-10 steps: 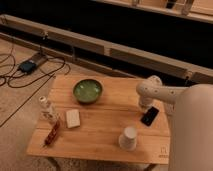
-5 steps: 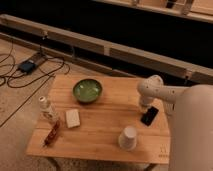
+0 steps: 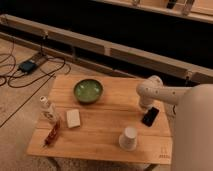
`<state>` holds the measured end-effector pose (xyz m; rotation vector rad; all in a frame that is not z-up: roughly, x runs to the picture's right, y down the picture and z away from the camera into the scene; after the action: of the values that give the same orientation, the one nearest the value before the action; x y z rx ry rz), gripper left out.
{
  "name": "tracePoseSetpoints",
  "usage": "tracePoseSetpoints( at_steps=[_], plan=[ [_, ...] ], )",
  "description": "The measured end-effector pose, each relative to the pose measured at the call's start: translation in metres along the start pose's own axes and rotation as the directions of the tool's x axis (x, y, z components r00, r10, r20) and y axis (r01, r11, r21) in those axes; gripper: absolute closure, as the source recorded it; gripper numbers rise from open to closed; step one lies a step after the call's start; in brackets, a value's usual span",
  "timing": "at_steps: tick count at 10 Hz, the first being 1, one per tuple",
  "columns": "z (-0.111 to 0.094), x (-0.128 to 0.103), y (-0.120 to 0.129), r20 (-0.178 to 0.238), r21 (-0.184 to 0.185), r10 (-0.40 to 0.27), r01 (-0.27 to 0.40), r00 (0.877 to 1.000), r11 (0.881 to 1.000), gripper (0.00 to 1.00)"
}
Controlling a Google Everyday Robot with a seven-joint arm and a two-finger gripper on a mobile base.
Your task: Push the eraser across the table
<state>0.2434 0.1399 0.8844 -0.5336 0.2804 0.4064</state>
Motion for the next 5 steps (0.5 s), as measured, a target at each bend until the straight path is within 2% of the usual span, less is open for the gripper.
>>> tracePoseSetpoints(
  at_steps=[1,2,4,5],
  plan=[
    [-0.021,-0.006,-0.002,-0.009,0.03,0.019,-0.019,1.0,0.999,1.0],
    [-0.047,-0.001,-0.008,-0.02,0.057,0.066,-0.065,0.998,0.996,1.0],
    [-0.079,0.006,-0.015,-0.028,0.091,0.124,-0.121,0.992,0.988,1.0],
    [-0.099,0.006,-0.017,-0.034,0.119,0.151,-0.146,0.988,0.982,1.0]
  ],
)
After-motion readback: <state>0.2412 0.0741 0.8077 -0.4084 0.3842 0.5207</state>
